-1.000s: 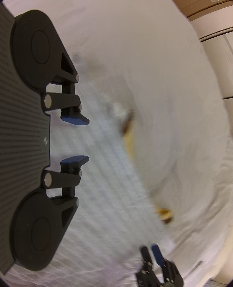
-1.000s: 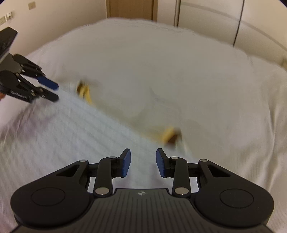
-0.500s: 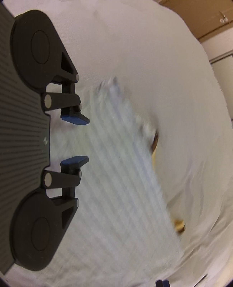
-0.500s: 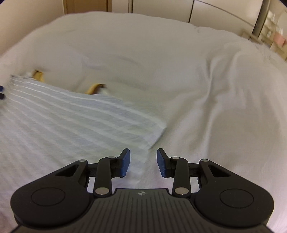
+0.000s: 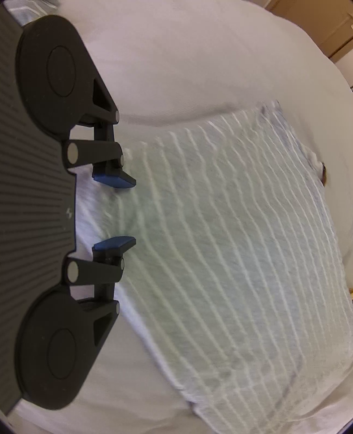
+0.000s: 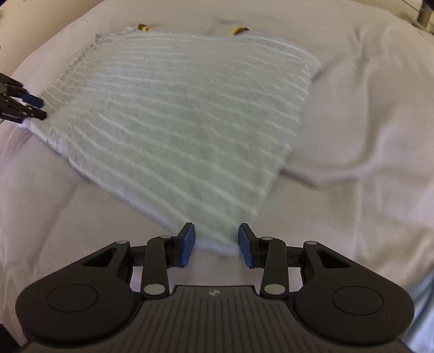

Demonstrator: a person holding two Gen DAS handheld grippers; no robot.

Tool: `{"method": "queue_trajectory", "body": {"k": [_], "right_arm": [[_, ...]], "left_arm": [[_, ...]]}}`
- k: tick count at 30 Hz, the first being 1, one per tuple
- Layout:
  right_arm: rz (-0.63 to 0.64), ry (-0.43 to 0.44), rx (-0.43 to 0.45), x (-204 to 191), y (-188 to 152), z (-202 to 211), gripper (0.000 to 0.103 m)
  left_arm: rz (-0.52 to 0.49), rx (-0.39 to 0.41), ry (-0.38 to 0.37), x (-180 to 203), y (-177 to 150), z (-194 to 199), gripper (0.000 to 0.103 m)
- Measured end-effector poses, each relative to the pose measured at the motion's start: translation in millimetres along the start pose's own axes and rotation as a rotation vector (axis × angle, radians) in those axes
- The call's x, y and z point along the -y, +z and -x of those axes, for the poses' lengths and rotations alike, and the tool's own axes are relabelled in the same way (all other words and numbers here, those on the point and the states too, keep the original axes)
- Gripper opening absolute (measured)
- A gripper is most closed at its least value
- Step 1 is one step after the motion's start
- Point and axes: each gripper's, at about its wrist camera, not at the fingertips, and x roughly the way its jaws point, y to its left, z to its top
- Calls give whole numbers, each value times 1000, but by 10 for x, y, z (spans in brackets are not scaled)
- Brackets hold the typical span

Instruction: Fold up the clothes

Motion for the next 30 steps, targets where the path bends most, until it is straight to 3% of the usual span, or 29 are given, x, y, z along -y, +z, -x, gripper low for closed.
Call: {"method": "queue_trajectory", "body": {"k": [8,11,14,18,19,20,22,23,26,30], "right_arm": [[14,-42,44,-33,-132,327,40],[24,-32,70,-400,-5,365,41],[35,-22,96,-777,125,399,42],[48,-8,131,-1279,299,445,42],[57,-14,134,-1448,347,435,42],[67,-20,137,-1622,395,422,42],[77,-40,136,-1955,491,386,43],[67,-49,125,-2092,535,348,43],[34,-80,89,-2421,651,233,43],[32,-144,55,-2617,731,164,43]], "left_arm": [[-51,34,33,-36,-326,272,36],[-86,75,23,-147,-417,293,36],[-68,148,-31,-311,-527,355,36],[-49,189,-194,-514,-617,187,33],[-34,181,-246,-560,-621,115,31],[-17,169,-299,-606,-621,37,20],[-2,180,-379,-687,-651,1,9],[-16,192,-395,-732,-676,9,4],[-70,223,-426,-887,-762,33,2],[-113,222,-411,-1108,-844,62,0]]}}
